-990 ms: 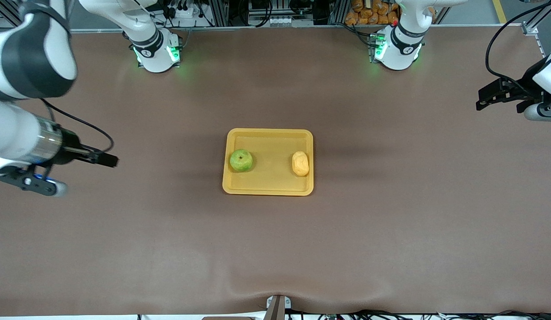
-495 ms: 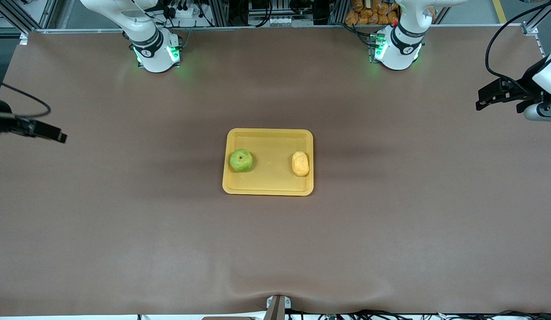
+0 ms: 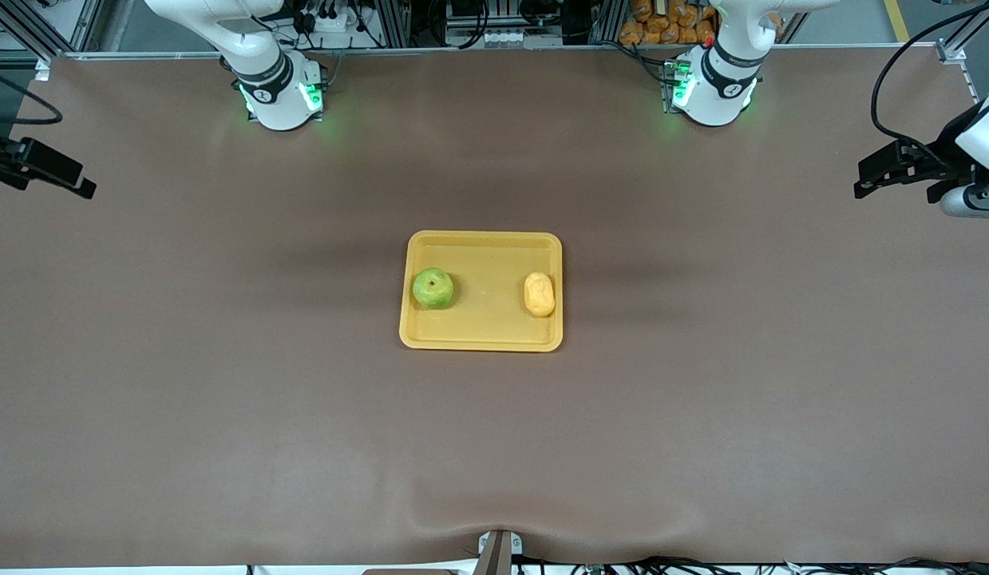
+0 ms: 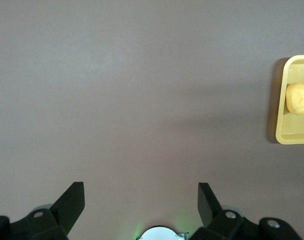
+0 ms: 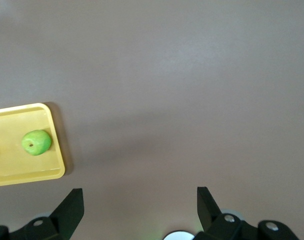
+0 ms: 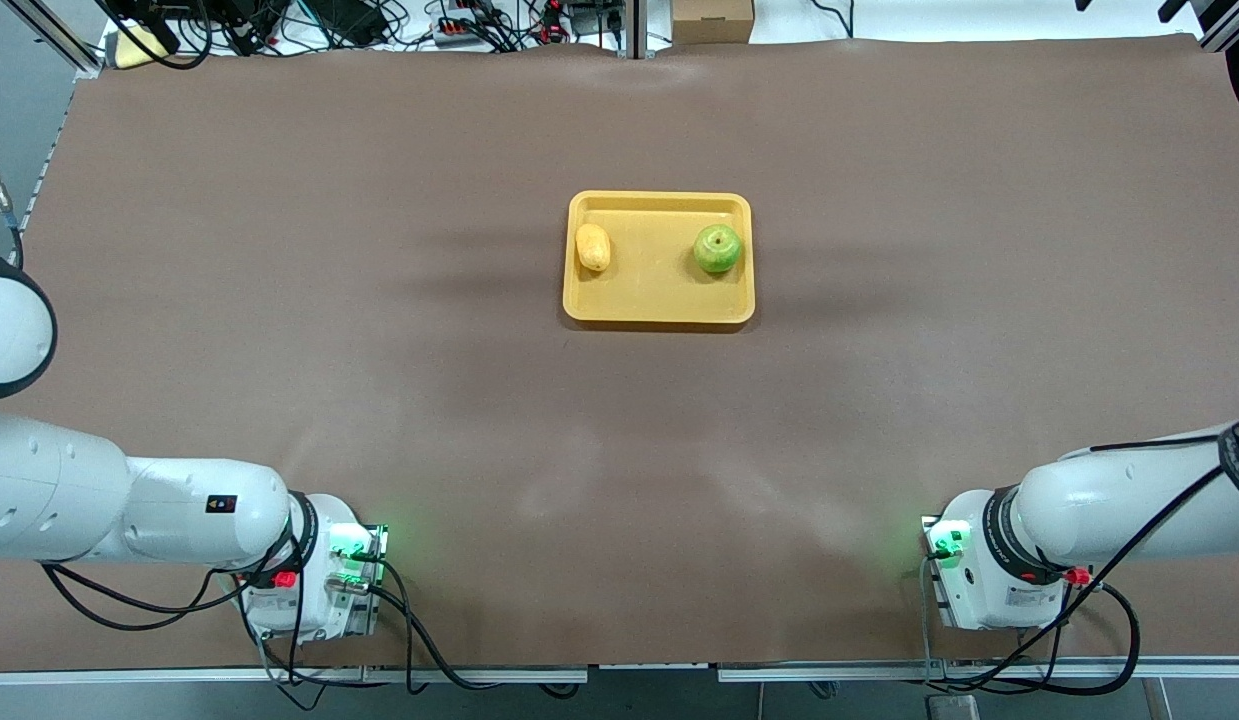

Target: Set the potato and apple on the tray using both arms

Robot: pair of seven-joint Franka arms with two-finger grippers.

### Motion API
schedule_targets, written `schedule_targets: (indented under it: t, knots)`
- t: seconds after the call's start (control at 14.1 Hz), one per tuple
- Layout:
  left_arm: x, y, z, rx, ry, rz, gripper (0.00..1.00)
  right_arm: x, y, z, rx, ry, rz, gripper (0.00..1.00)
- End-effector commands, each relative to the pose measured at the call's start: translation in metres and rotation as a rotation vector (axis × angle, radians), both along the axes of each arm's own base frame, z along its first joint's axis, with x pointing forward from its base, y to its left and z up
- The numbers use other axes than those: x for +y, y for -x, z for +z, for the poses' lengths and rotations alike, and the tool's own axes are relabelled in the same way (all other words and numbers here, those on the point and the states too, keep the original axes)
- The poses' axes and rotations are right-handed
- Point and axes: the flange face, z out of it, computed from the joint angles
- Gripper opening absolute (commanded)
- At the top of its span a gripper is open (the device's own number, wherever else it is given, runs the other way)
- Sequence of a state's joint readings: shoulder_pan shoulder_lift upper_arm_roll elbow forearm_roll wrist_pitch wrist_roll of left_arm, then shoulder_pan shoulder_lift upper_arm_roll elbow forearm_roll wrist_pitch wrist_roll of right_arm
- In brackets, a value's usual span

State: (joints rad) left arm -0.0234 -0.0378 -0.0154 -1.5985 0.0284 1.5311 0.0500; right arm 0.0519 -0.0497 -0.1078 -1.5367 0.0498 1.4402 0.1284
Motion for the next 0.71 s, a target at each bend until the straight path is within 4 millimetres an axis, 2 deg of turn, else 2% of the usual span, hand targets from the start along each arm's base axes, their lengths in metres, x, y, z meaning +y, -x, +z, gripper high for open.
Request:
schedule_targets:
  t: [0.0, 0.14, 0.35, 0.64]
  knots:
    - [0.001, 0.002, 0.004, 0.002, 0.018, 0.0, 1.0, -0.005, 0.017, -0.005, -0.033, 0.052, 0.049, 1.0]
    - [0.001, 0.002, 0.004, 0.002, 0.018, 0.0, 1.0, -0.011, 0.014, 0.006, -0.057, 0.055, 0.155, 1.0]
    - [0.0, 0.002, 0.003, 0.003, 0.016, -0.002, 1.0, -0.023, 0.006, 0.017, -0.081, 0.023, 0.114, 1.0]
    - [0.0, 0.001, 0.002, 0.005, 0.016, -0.002, 1.0, -0.024, 0.002, 0.013, -0.074, 0.019, 0.074, 1.0]
